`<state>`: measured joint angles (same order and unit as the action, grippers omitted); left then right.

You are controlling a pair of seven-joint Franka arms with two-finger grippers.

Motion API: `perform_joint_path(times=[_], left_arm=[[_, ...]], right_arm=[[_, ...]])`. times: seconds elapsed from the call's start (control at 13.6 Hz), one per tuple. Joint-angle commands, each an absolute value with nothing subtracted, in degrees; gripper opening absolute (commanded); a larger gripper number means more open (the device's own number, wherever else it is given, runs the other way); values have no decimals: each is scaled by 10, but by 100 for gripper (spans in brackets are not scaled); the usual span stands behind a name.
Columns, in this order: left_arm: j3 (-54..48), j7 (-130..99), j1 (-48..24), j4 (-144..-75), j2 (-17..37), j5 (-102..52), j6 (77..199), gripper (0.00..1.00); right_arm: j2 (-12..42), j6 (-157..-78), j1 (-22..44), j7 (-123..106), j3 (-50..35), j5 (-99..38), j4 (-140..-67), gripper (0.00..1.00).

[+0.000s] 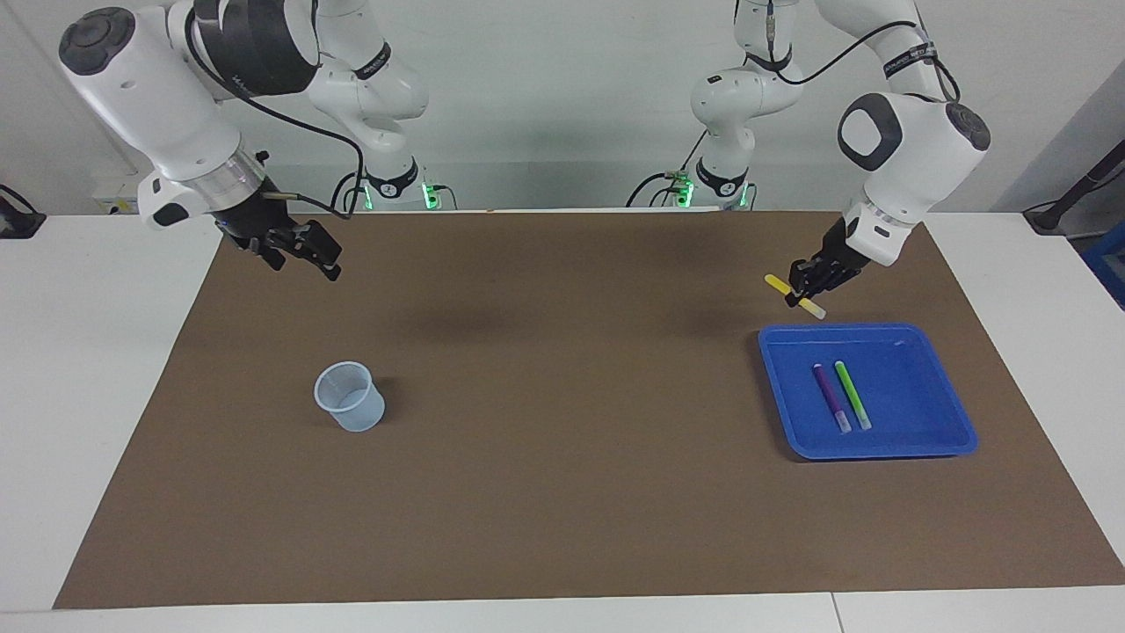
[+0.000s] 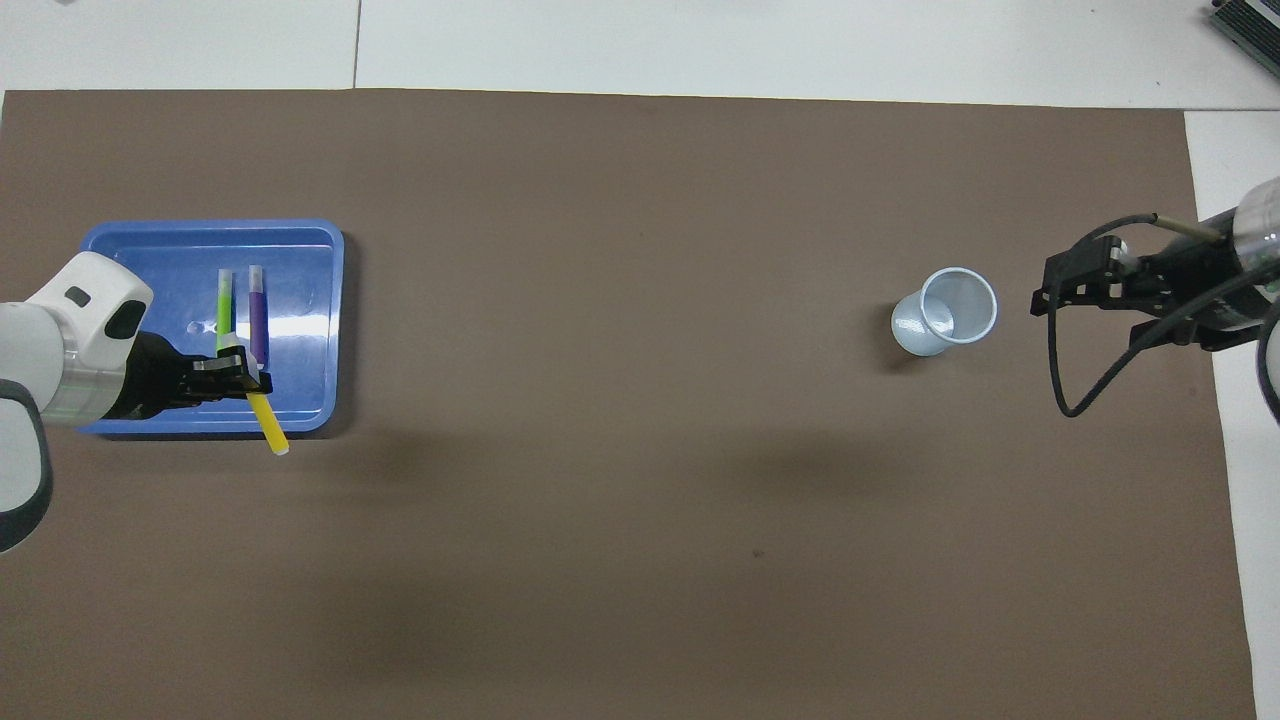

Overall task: Right arm passes pens to left for tray arrangement
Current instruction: 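Carry the yellow pen to the tray while the right gripper withdraws, then lower the yellow pen into the tray with the left gripper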

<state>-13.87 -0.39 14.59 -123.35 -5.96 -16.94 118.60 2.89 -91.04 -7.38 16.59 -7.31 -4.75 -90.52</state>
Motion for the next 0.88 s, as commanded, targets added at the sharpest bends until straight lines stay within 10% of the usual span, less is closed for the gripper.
perform_joint_path(times=[0.0, 0.52, 0.81], left_arm=[[-143, 46, 180, -1231, -26, -141, 1203, 0], [-142, 55, 205, -1150, 35, -34, 1196, 0], [-143, 86, 242, -941, 206, 52, 1083, 0]], right_arm=[[-10, -891, -81, 137, -80, -18, -916, 100], [-22, -890, -105, 37, -79, -19, -916, 100], [-25, -895, -106, 39, -83, -23, -916, 100]])
